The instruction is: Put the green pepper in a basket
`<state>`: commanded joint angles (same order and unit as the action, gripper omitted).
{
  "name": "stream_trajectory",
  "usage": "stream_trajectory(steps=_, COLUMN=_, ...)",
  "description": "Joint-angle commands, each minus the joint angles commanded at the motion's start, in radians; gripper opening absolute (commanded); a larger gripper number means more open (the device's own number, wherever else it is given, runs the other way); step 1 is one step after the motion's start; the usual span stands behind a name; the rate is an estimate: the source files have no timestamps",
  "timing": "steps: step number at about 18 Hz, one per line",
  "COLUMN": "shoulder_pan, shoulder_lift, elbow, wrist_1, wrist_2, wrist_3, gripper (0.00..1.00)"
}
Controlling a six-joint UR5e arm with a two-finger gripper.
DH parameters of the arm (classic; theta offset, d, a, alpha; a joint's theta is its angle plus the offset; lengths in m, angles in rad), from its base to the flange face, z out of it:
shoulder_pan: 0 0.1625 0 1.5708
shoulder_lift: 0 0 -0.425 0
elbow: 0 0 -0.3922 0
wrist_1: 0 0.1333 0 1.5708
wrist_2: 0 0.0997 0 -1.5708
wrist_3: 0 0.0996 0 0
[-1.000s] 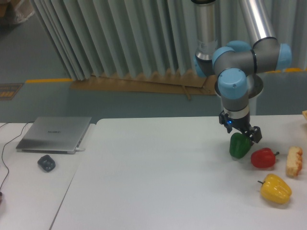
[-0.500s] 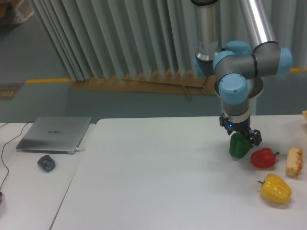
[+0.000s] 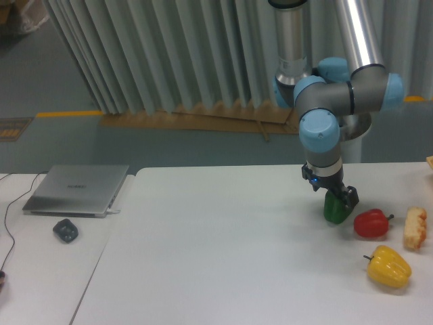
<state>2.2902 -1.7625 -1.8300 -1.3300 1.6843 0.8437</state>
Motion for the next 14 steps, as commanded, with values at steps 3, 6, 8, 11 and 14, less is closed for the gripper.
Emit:
stream_trajectory(steps=3, shoulder_pan=0.002, shoulder_lift=0.000, elbow=-0.014, wrist_1=0.002, wrist_2=0.000, wrist_3=0.002, gripper=1.00)
stream_trajectory(steps=6, shoulder_pan=0.005, shoulder_lift=-0.002, elbow=-0.018, wrist_1=0.003, wrist_2=0.002, wrist_3=0.008, gripper=1.00)
stream_trajectory(steps=8, shoulder_pan=0.006, shoulder_lift=0.000, elbow=-0.018, wrist_1=0.003, wrist_2=0.002, wrist_3=0.012, gripper=1.00)
stream_trajectory(steps=11, shoulder_pan=0.011, shoulder_lift=0.005, elbow=-0.005, wrist_1=0.003, wrist_2=0.005, wrist_3=0.041, gripper=1.00)
stream_trajectory(steps=14, shoulder_pan=0.003, shoulder_lift=0.015, elbow=0.000, wrist_1=0.002, wrist_2=0.009, wrist_3=0.041, gripper=1.00)
